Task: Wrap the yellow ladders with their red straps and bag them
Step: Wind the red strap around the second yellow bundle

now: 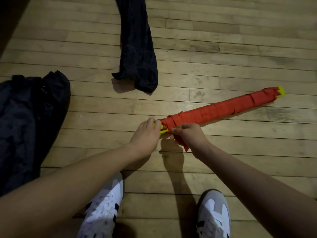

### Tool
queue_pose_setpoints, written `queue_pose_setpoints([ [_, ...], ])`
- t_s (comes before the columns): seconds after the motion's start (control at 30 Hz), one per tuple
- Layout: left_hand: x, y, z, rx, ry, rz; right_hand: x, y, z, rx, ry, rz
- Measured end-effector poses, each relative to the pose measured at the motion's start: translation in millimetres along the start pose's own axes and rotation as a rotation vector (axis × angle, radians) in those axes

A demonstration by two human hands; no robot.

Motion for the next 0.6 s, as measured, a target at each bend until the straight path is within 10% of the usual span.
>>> queue_pose_setpoints([
  [0.43,11.7,2.4,-13.3,-0.007,-0.276,-0.258,6.7,6.1,-1.4,-0.052,0.060,-0.313],
  [0.6,11.8,10.5,-10.6,0.016,-0.178,-0.195,13.8,16.4,11.0,-0.027,-0.589,-0.654],
])
Point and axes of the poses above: each hand's wrist, its own y-axis towards the middle knuckle, its own z-axis out of the palm, x = y × z, the point moved 4 cm from there along y, towards the middle knuckle, and after that the axes turned 14 degrees about -x, right-handed, at the moved point
